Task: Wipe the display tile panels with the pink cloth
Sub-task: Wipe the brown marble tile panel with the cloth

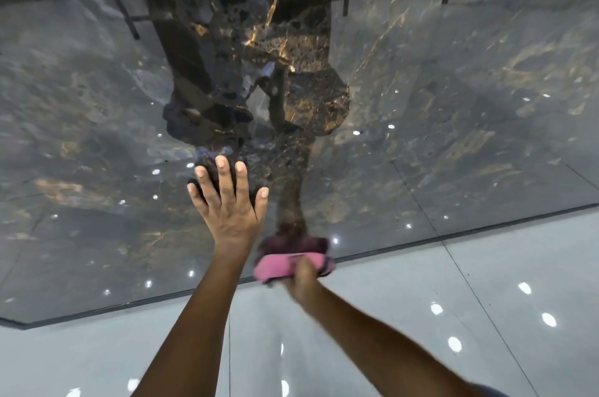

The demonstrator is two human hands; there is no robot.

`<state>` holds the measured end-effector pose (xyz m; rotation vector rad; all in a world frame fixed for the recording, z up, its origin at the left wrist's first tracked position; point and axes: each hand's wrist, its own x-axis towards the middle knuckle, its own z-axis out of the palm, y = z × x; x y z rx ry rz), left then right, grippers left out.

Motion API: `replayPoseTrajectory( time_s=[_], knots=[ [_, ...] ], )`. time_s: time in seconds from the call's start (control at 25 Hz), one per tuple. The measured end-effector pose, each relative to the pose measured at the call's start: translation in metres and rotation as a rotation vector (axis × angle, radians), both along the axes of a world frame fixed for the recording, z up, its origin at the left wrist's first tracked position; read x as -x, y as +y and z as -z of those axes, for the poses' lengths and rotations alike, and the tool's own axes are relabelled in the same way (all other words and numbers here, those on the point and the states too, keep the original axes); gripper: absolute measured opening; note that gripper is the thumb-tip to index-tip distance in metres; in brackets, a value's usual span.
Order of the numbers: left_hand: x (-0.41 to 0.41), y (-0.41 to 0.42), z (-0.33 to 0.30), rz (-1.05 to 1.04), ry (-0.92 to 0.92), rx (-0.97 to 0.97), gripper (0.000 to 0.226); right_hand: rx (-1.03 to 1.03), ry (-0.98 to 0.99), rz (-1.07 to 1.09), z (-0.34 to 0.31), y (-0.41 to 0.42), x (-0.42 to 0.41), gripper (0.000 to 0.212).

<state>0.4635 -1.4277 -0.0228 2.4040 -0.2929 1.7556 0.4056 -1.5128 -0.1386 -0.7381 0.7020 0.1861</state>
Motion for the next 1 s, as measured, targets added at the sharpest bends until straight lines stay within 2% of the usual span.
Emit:
replayPoseTrajectory(
  time_s=[0.04, 0.08, 0.12, 0.2, 0.24, 0.28, 0.36, 0.44, 0.48, 0.56, 0.6, 0.64, 0.72, 0.8, 0.88, 1.0],
  knots=[
    [0.000, 0.001, 0.001, -0.001, -0.004, -0.007, 0.065, 0.067, 0.038, 0.028, 0.019, -0.011, -0.003, 0.044],
    [-0.001, 0.002, 0.001, -0.009, -0.011, -0.016, 0.065, 0.104, 0.048, 0.022, -0.004, -0.017, 0.009, 0.034],
    [-0.002, 0.002, 0.000, -0.017, -0.013, -0.021, 0.065, 0.184, 0.101, 0.065, -0.014, -0.025, 0.013, 0.034],
    [-0.003, 0.001, -0.003, -0.027, -0.021, -0.020, 0.065, 0.352, 0.147, 0.256, -0.050, -0.073, 0.015, 0.048],
    [-0.004, 0.001, -0.002, -0.030, -0.031, -0.021, 0.065, 0.332, 0.178, 0.428, -0.052, -0.102, 0.008, 0.051],
    [-0.006, 0.000, -0.001, -0.033, -0.045, -0.024, 0.065, 0.412, 0.197, 0.523, -0.044, -0.132, -0.004, 0.054],
    [-0.010, -0.001, 0.000, -0.053, -0.052, -0.029, 0.065, 0.478, 0.247, 0.559, -0.031, -0.169, -0.031, 0.057],
    [-0.008, 0.000, 0.003, -0.063, -0.040, -0.025, 0.065, 0.590, 0.303, 0.516, -0.011, -0.137, -0.045, 0.070],
    [-0.007, 0.001, 0.005, -0.052, -0.036, -0.025, 0.065, 0.619, 0.288, 0.498, -0.046, -0.103, -0.033, 0.070],
    [-0.004, 0.000, 0.004, -0.031, -0.026, -0.021, 0.065, 0.633, 0.132, 0.499, -0.088, -0.063, -0.012, 0.072],
    [-0.003, -0.001, 0.001, -0.024, -0.019, -0.017, 0.065, 0.756, 0.087, 0.435, -0.093, -0.085, -0.002, 0.073],
    [-0.002, -0.001, -0.003, -0.017, -0.008, -0.010, 0.065, 0.908, 0.066, 0.461, -0.095, -0.101, 0.000, 0.073],
    [0.003, 0.000, -0.007, 0.002, 0.017, 0.001, 0.066, 1.009, 0.132, 0.676, -0.096, -0.165, -0.016, 0.070],
    [0.009, 0.002, -0.005, 0.021, 0.065, 0.004, 0.066, 1.172, 0.075, 0.736, -0.105, -0.213, -0.021, 0.070],
    [0.014, -0.004, -0.010, 0.059, 0.135, 0.035, 0.063, 1.374, -0.190, 0.831, -0.138, -0.191, -0.025, 0.073],
    [0.029, -0.043, -0.063, 0.159, 0.203, 0.257, 0.059, 1.829, -0.562, 0.483, -0.158, -0.116, 0.004, 0.080]
  ],
)
